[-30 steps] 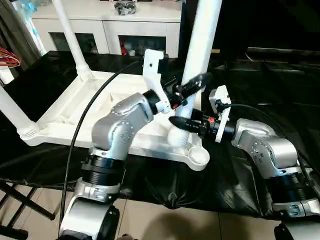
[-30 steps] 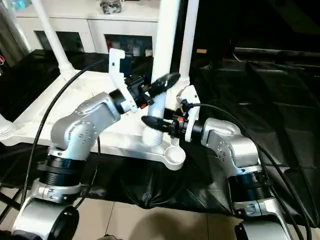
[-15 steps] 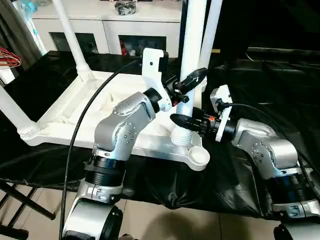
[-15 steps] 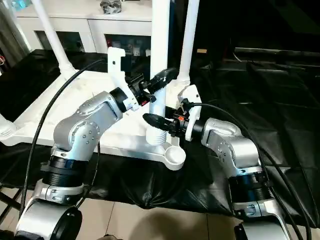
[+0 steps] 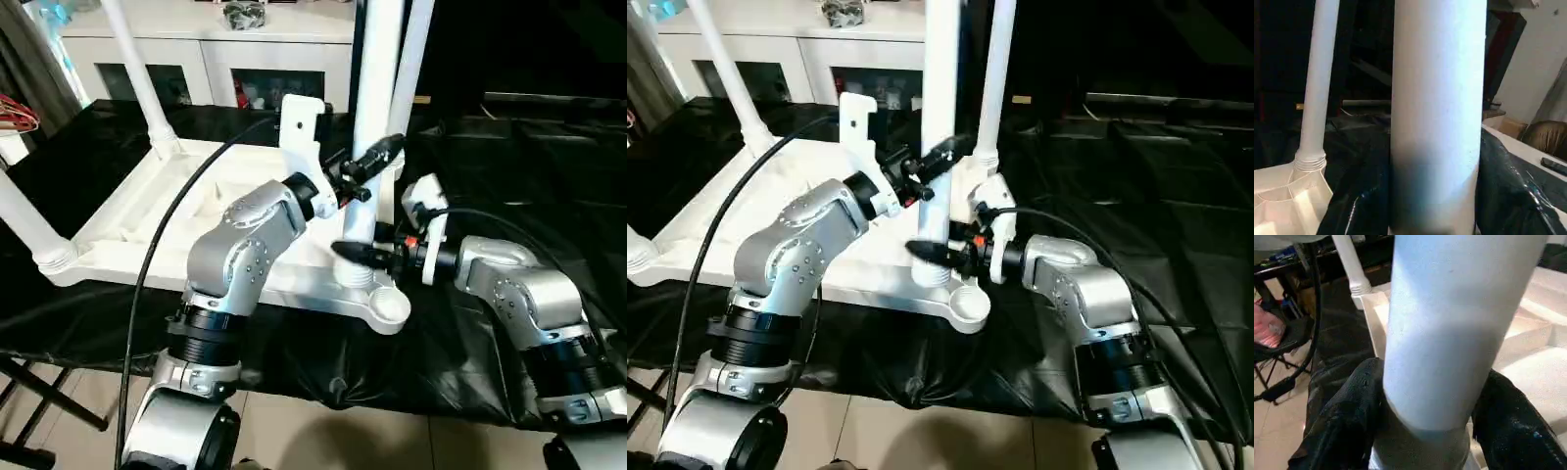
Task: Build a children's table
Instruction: Pick table leg
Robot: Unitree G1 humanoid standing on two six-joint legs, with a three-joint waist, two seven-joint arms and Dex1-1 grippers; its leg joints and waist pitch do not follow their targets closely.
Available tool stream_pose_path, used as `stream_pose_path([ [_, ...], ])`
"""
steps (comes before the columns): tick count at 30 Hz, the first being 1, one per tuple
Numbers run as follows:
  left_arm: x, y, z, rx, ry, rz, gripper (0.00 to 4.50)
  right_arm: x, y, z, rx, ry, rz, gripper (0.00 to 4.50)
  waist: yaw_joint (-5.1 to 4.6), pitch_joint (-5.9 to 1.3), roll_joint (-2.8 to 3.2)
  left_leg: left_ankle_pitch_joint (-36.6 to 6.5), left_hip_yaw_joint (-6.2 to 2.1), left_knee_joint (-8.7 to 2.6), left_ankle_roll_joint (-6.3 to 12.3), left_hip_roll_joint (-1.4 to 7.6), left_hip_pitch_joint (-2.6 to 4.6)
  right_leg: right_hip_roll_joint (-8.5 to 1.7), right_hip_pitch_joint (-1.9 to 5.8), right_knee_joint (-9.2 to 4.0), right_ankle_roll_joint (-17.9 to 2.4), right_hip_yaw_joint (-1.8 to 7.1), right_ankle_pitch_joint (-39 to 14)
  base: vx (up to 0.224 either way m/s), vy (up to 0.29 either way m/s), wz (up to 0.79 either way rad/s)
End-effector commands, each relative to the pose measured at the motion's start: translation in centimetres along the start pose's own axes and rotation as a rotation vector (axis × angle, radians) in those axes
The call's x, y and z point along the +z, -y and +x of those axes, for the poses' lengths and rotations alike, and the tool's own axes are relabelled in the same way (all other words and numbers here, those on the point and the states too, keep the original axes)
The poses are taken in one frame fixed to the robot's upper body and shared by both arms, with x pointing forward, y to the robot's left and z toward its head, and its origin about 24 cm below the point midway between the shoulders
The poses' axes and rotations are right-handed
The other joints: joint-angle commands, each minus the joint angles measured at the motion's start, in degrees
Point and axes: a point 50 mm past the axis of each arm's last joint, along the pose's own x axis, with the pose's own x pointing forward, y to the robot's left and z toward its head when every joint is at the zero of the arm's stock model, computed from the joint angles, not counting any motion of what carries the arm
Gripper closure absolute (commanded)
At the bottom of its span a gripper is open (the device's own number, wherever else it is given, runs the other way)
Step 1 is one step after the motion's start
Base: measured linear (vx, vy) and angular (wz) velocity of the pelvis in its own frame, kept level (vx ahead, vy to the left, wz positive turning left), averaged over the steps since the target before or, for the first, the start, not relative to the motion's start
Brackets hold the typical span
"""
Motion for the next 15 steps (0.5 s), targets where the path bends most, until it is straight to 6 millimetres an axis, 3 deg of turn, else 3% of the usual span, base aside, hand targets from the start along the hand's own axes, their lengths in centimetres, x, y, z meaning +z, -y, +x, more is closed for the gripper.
stream_pose_path([
  [1, 0.68, 0.41, -0.11, -0.025, 0.022, 0.038, 2.65, 0.84, 0.02, 0.19, 0.011, -0.005, -0.022, 1.77, -0.11, -4.47, -1.39, -10.6, -0.34, -3.69, 2.71, 1.57, 0.61, -2.71, 3.34, -4.3, -9.8, 2.34, -16.0, 0.0, 0.0, 0.0],
  [15, 0.23, 0.96, -0.24, -0.08, -0.006, 0.054, 2.65, 1.54, 0.2, 0.41, 0.027, 0.025, -0.01, 1.77, -0.07, -4.51, -0.9, -10.8, -0.42, -3.72, 2.41, 1.59, 0.68, -2.69, 3.32, -4.21, -10.0, 2.33, -15.7, 0.0, 0.0, 0.0],
])
